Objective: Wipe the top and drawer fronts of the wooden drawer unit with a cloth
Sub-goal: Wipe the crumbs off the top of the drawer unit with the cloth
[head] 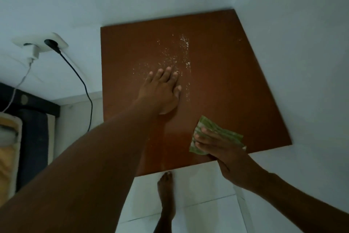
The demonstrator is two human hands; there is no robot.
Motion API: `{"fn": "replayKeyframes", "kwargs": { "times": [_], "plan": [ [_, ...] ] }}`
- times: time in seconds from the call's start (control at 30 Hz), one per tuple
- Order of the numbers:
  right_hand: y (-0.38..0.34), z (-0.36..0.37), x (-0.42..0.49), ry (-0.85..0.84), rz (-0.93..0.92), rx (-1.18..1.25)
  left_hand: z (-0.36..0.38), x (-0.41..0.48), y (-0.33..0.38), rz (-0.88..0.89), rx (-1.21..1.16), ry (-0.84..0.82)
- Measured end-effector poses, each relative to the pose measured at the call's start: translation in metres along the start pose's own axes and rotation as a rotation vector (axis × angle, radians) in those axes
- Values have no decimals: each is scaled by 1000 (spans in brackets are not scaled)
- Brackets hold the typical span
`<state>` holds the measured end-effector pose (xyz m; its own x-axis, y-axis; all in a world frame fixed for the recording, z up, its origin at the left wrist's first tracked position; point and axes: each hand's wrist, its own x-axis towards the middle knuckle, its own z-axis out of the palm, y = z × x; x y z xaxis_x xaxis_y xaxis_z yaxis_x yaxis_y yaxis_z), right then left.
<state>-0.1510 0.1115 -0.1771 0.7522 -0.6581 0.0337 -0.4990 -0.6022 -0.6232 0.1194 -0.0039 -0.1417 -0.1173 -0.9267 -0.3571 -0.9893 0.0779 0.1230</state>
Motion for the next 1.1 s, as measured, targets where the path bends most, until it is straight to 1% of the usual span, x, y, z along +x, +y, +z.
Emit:
{"fn": "replayKeyframes", "kwargs": {
  "times": [0.13, 0.2, 0.27, 0.33, 0.4, 0.5, 0.63, 0.7, 0.77, 0.83, 0.9, 1.03, 1.1],
  "plan": [
    [-16, 14, -43, -40, -58, -27, 16, -56, 12, -36, -30, 1],
    [-27, 13, -54, -63, -46, 16, 32, -91, 12, -41, -49, 13],
    [-39, -3, -48, -77, -33, 78, 40, -113, 7, -49, -73, 30],
    [-43, -31, -17, -40, 5, 129, 39, -117, 0, -70, -104, 51],
    [-37, -69, 35, 82, 69, 160, 31, -108, -9, -81, -125, 71],
    [-7, -123, 129, 230, 120, 28, 15, -75, -30, -89, -138, 85],
    [49, -154, 233, 288, 314, -20, 11, -42, -58, -84, -185, 28],
    [75, -156, 267, 306, 342, -79, 19, -41, -66, -57, -206, 97],
    [102, -151, 292, 287, 323, -113, 25, -40, -68, -49, -198, 167],
    [123, -138, 307, 220, 370, -134, 27, -38, -66, -58, -190, 196],
    [135, -124, 311, 192, 406, -145, 27, -36, -64, -59, -191, 208],
    [138, -110, 307, 255, 359, -149, 30, -37, -68, -48, -210, 234],
    [129, -109, 303, 241, 342, -123, 31, -37, -67, -49, -224, 236]
  ]
}}
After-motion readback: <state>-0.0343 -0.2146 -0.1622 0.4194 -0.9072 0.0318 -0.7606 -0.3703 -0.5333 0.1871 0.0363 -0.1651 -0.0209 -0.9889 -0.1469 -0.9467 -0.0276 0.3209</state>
